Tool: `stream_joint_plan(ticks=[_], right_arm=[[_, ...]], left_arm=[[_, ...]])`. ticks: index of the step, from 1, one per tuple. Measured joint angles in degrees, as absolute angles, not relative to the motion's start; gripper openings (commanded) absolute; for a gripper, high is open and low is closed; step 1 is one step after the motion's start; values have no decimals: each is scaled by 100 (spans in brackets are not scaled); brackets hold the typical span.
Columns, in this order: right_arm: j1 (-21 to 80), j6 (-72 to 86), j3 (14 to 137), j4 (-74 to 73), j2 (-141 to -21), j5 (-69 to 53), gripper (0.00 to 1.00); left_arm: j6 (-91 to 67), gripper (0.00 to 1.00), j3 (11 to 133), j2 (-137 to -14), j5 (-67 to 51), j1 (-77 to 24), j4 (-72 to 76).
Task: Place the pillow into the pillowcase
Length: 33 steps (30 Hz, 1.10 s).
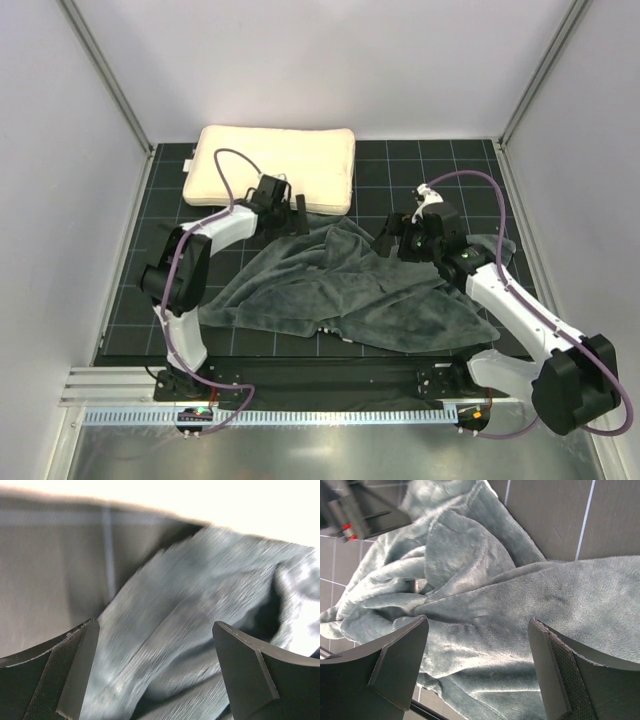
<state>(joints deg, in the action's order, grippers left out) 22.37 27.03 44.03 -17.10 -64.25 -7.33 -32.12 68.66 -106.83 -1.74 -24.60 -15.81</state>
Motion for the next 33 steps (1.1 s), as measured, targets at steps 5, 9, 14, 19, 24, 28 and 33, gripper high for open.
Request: stream_joint_plan(ticks=[5, 9, 14, 19, 24, 28, 33], right_arm=[[2237, 2646, 4403, -1761, -6182, -729, 88], [2237, 2602, 4403, -1848, -6132, -727, 88], [2237, 2574, 4403, -1894, -6132, -725, 88], [2239, 2585, 4368, -1887, -6130, -701, 88], [2239, 2775, 4123, -2158, -6073, -198, 88], [2237, 3142, 4064, -2755, -6031, 572, 88], [2233, 3653, 3898, -3402, -5627, 1313, 96]], left_arm=[[-2904, 93, 7540, -11284, -71, -2620, -1406], [-2764, 72, 7905, -11631, -36, -2681, -1334], [-2685, 37, 8103, -11848, -23, -2759, -1251], [-2676, 0, 8156, -11944, 178, -2853, -1203], [-2965, 0, 7550, -11476, 683, -2805, -1184], [-3472, 0, 6766, -10573, 982, -2257, -1472], [-3951, 0, 6399, -9386, 1594, -1184, -1774]])
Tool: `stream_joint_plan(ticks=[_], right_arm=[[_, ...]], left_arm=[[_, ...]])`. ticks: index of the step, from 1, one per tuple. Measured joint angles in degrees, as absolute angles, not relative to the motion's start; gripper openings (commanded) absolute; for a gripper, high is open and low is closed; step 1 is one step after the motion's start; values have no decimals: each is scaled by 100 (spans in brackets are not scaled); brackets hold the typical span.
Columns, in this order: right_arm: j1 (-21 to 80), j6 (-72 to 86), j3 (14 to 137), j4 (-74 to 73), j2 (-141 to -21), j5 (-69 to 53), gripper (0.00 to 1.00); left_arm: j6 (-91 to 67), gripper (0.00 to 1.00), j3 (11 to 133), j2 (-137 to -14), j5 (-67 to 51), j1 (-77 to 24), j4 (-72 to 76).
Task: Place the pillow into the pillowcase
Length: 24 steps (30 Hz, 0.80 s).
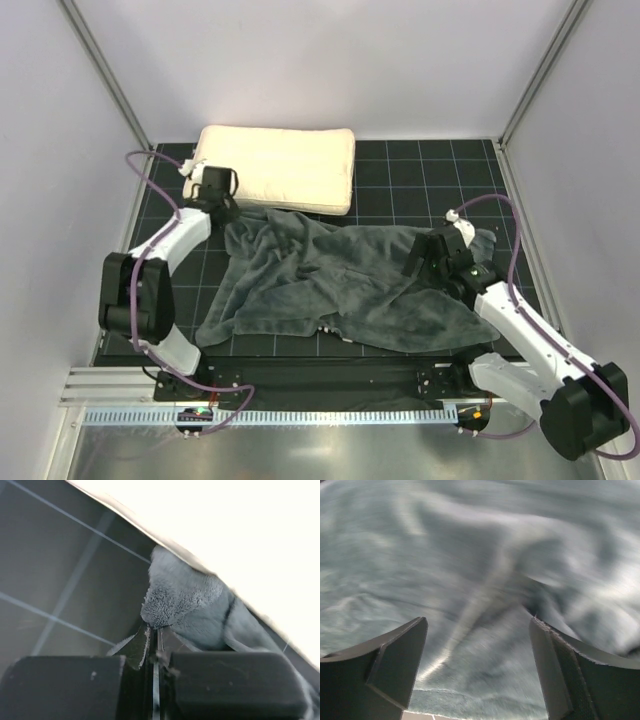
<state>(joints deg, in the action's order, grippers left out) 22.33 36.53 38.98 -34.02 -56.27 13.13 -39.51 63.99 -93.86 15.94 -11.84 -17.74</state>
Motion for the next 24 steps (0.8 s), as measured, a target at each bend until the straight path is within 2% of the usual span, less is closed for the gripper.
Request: stream_joint_plan(ticks=[2, 6, 8, 10, 15, 16, 18, 19, 20, 24], right_arm=[[2226, 3900, 3839, -3715, -5317, 1614, 100], [2158, 4410, 3730, -4110, -4762, 1994, 100], [2121, 4661, 3614, -4222, -4598, 2078, 100], [2108, 4952, 3433, -4278, -4534, 2147, 100], [2060, 5551, 3162, -4434, -4827, 2335, 99], [2036, 5614, 3135, -4421, -4917, 2338, 86], [1935, 5719, 3076, -4338, -5196, 2311, 49], [1863, 5767, 3035, -4265, -5413, 2290, 34], [1809, 5861, 3002, -4224, -5537, 2276, 6], [1225, 6016, 2720, -3848, -5931, 2086, 4]], left_arm=[[-4056, 0, 6482, -9155, 1811, -989, -1920], [-4191, 0, 6755, -9135, 1964, -760, -2220], [-4257, 4, 6781, -9148, 2005, -690, -2349], [-4318, 7, 6781, -9196, 1999, -655, -2438], [-4335, 7, 6779, -9297, 2003, -657, -2543], [-4333, 7, 6779, -9288, 2023, -655, -2541], [-4331, 7, 6779, -9271, 2084, -657, -2552], [-4329, 7, 6779, -9258, 2115, -657, -2554], [-4329, 7, 6779, -9240, 2134, -657, -2554], [-4329, 6, 6779, -9168, 2169, -657, -2556]])
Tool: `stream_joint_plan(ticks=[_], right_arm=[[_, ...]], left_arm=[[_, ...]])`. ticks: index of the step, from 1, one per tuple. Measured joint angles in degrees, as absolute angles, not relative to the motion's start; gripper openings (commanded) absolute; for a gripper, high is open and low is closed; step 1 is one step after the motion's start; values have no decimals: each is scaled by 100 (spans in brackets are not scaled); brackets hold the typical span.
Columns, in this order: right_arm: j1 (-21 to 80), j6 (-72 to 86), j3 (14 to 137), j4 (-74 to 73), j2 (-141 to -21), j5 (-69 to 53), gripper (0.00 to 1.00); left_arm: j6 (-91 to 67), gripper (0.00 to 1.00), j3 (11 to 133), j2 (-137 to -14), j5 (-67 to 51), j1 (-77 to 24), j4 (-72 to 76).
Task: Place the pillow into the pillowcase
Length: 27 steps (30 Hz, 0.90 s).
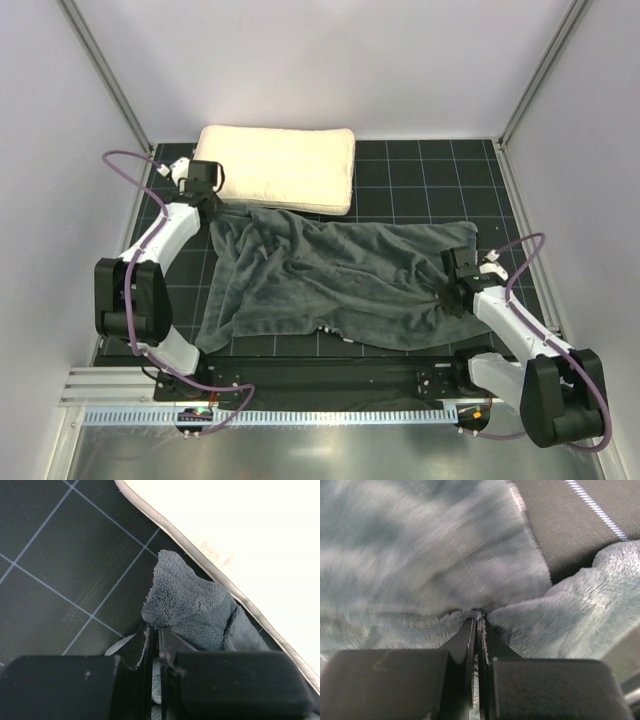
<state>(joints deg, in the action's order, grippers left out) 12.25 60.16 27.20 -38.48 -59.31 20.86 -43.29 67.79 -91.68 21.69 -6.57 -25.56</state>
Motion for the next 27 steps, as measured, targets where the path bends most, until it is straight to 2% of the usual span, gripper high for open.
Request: stream_joint_plan(ticks=[8, 19, 20, 21, 22, 23, 25, 26, 27], right_arm=[[-311, 5946, 2689, -3566, -5878, 1745, 4], [-786, 6401, 2910, -4558, -4327, 3127, 4], [-808, 6471, 2915, -4635, -4224, 3225, 8], [-816, 6506, 2917, -4674, -4165, 3295, 18], [-825, 6545, 2928, -4718, -4106, 3358, 34], [-832, 6573, 2950, -4751, -4071, 3400, 59], [-847, 6462, 3011, -4762, -4049, 3476, 71], [-849, 6283, 3059, -4748, -4051, 3457, 75], [-849, 6093, 3122, -4711, -4058, 3380, 77]], left_arm=[[-4309, 4, 6731, -9161, 2220, -657, -2550], [-4307, 2, 6547, -9172, 2252, -698, -2512], [-4307, 2, 6536, -9172, 2252, -701, -2512], [-4307, 3, 6532, -9172, 2252, -707, -2512], [-4305, 4, 6530, -9172, 2255, -709, -2512], [-4305, 6, 6530, -9172, 2255, -709, -2512], [-4292, 21, 6530, -9172, 2257, -709, -2512], [-4274, 34, 6530, -9172, 2261, -709, -2515], [-4244, 68, 6530, -9172, 2274, -709, -2517]])
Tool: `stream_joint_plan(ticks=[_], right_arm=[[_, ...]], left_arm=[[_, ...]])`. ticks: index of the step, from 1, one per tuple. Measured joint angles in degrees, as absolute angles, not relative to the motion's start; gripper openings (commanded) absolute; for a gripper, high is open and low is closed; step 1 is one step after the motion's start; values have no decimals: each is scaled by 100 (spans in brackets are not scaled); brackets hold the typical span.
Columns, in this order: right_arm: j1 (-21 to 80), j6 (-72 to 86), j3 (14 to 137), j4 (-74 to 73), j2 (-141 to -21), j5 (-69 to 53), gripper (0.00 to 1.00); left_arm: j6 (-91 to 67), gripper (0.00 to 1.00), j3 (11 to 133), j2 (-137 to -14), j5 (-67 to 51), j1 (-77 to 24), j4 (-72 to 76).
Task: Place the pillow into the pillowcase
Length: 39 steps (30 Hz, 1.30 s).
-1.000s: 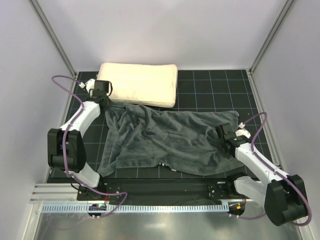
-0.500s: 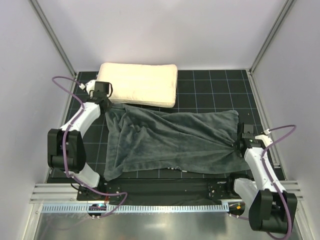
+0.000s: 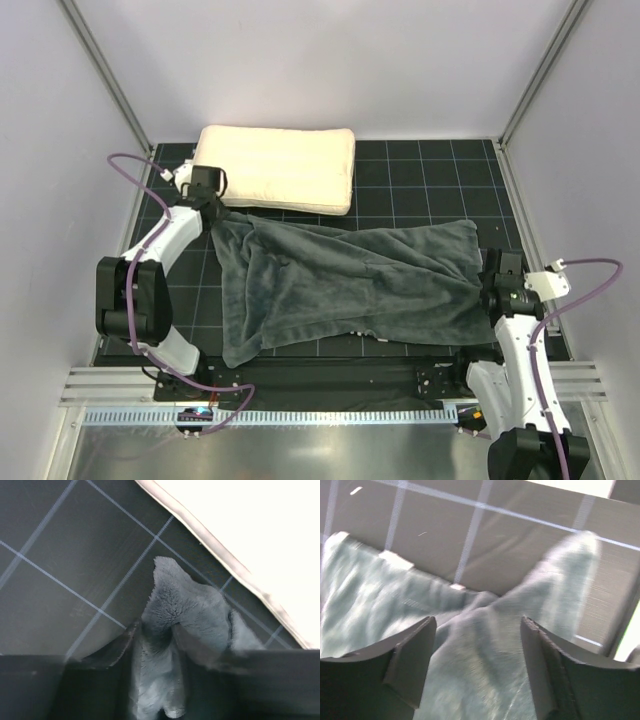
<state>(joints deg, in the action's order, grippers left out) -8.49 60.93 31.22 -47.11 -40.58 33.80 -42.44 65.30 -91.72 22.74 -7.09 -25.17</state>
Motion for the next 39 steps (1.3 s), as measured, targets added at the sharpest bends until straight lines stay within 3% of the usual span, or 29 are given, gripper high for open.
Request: stream_joint_plan(ticks=[3, 9, 13, 18, 26, 39], right_arm=[[-849, 5472, 3332, -4427, -4128, 2969, 78], [-655, 3964, 3245, -2755, -3599, 309, 83], [360, 3671, 3175, -1769, -3594, -930, 83], [2493, 3533, 3701, -1297, -4921, -950, 82], [4652, 3518, 4912, -930, -7546, -62, 81], [5345, 3350, 7994, -1505, -11198, 633, 60]], left_arm=[[-4278, 87, 6530, -9172, 2357, -709, -2521], [-4311, 91, 6530, -9102, 2469, -711, -2582], [-4309, 93, 6530, -8785, 2515, -773, -2727], [-4294, 100, 6532, -8202, 2410, -996, -2821], [-4230, 100, 6532, -7579, 1835, -1081, -2827], [-4106, 100, 6416, -7144, 1317, -1219, -2971]])
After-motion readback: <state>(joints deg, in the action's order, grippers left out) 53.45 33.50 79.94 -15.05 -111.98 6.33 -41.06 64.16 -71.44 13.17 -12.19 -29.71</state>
